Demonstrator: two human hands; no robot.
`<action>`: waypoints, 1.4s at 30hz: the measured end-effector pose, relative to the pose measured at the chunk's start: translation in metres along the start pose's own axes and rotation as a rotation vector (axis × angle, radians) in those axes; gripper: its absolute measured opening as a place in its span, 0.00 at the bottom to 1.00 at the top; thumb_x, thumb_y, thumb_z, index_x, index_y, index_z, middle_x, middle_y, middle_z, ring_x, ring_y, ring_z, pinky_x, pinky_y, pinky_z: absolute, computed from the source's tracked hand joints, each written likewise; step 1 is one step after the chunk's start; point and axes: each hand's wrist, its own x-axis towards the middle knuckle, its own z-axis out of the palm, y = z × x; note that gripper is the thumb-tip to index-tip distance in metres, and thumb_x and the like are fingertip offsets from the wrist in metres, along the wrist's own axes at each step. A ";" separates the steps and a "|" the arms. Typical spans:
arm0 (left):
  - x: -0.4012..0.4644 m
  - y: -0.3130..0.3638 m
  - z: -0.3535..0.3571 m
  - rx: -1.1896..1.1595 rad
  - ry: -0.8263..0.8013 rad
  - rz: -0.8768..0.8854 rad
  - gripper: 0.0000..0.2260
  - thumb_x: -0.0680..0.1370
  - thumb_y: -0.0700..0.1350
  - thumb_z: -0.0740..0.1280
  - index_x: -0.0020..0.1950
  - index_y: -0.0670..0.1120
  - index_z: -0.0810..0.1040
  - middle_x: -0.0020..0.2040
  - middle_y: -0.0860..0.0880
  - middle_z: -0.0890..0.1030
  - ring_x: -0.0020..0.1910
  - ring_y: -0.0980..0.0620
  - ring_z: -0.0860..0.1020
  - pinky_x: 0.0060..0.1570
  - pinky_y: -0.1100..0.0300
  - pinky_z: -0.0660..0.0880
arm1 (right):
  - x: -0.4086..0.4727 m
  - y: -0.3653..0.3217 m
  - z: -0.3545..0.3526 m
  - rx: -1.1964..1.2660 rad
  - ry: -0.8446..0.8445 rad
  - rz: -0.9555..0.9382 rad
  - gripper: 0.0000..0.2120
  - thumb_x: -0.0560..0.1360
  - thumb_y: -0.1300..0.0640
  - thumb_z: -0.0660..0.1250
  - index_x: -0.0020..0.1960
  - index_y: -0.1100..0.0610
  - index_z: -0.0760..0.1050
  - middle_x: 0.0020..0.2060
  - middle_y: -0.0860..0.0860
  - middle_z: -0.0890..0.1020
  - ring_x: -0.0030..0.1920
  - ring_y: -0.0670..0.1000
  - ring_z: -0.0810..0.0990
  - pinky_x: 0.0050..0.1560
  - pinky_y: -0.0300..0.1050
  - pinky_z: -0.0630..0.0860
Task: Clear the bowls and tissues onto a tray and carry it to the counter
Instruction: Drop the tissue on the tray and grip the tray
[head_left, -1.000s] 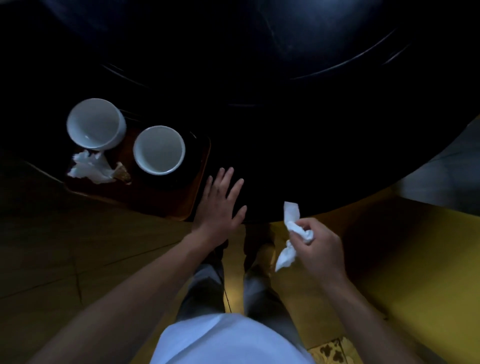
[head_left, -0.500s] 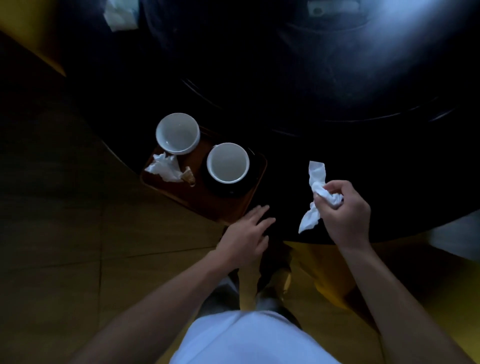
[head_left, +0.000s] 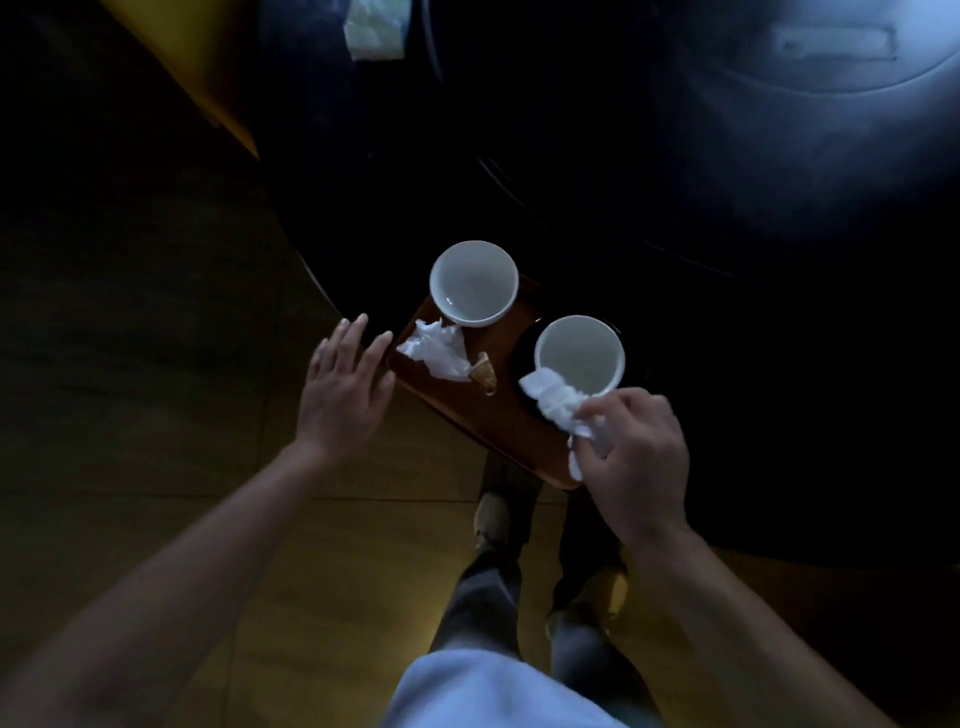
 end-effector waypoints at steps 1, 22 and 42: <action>0.009 -0.011 0.003 0.020 -0.034 -0.009 0.25 0.84 0.55 0.53 0.80 0.50 0.63 0.82 0.42 0.59 0.82 0.41 0.54 0.78 0.40 0.56 | -0.004 -0.009 0.011 -0.003 -0.022 -0.009 0.12 0.66 0.64 0.77 0.47 0.57 0.81 0.42 0.55 0.79 0.44 0.58 0.78 0.44 0.54 0.77; 0.098 -0.026 0.023 -0.048 0.015 0.146 0.23 0.85 0.56 0.56 0.77 0.49 0.69 0.73 0.40 0.72 0.73 0.38 0.68 0.69 0.42 0.66 | -0.029 0.004 0.033 -0.028 -0.171 0.718 0.22 0.78 0.57 0.64 0.72 0.57 0.70 0.65 0.54 0.75 0.64 0.55 0.74 0.63 0.55 0.73; 0.121 0.017 0.014 -0.205 -0.108 -0.021 0.08 0.81 0.45 0.66 0.57 0.41 0.78 0.46 0.42 0.83 0.43 0.40 0.82 0.42 0.47 0.77 | 0.020 0.029 0.044 -0.123 -0.427 0.989 0.07 0.78 0.54 0.69 0.51 0.57 0.78 0.44 0.56 0.81 0.43 0.58 0.80 0.42 0.48 0.79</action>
